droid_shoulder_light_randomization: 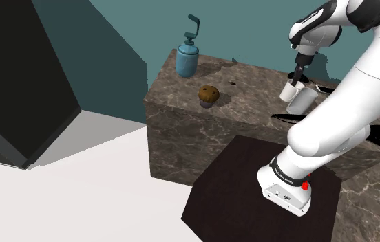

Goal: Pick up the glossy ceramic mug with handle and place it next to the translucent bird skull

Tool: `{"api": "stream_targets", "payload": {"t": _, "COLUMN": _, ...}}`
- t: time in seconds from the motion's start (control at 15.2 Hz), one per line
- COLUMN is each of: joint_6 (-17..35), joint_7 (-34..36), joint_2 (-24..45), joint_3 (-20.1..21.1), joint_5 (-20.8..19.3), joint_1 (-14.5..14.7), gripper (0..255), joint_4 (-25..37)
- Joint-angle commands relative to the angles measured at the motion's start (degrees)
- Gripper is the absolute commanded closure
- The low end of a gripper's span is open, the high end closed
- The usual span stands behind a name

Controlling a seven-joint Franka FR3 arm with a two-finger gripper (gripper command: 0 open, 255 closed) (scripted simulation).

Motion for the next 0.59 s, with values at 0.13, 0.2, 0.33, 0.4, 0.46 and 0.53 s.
{"api": "stream_targets", "payload": {"t": 0.13, "joint_6": -1.9, "joint_7": 0.4, "joint_2": -0.9, "joint_3": 0.0, "joint_5": -0.5, "joint_1": 0.2, "gripper": 0, "joint_4": 1.1}}
{"api": "stream_targets", "payload": {"t": 0.2, "joint_6": -3.8, "joint_7": 0.7, "joint_2": -1.7, "joint_3": 0.1, "joint_5": -0.9, "joint_1": 0.5, "gripper": 0, "joint_4": 2.4}}
{"api": "stream_targets", "payload": {"t": 0.33, "joint_6": -7.3, "joint_7": 1.2, "joint_2": -3.0, "joint_3": 0.3, "joint_5": -1.5, "joint_1": 0.8, "gripper": 0, "joint_4": 4.7}}
{"api": "stream_targets", "payload": {"t": 0.4, "joint_6": -7.3, "joint_7": 1.2, "joint_2": -3.0, "joint_3": 0.3, "joint_5": -1.5, "joint_1": 0.8, "gripper": 0, "joint_4": 4.7}}
{"api": "stream_targets", "payload": {"t": 0.46, "joint_6": -7.3, "joint_7": 1.2, "joint_2": -3.0, "joint_3": 0.3, "joint_5": -1.5, "joint_1": 0.8, "gripper": 0, "joint_4": 4.7}}
{"api": "stream_targets", "payload": {"t": 0.53, "joint_6": -7.3, "joint_7": 1.2, "joint_2": -3.0, "joint_3": 0.3, "joint_5": -1.5, "joint_1": 0.8, "gripper": 0, "joint_4": 4.7}}
